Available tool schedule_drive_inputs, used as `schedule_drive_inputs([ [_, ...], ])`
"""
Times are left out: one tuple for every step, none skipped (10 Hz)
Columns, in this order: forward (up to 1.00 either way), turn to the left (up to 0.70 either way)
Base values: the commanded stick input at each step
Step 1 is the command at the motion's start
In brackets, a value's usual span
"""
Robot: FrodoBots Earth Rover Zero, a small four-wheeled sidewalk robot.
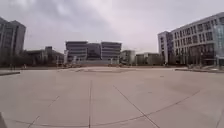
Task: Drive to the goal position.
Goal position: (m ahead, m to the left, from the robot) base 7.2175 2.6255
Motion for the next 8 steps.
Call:
schedule_drive_inputs([
  [0.01,0.00],
  [0.04,0.00],
  [0.04,0.00],
  [0.04,0.00],
  [0.04,0.00],
  [0.04,0.00],
  [0.04,0.00],
  [0.04,0.00],
])
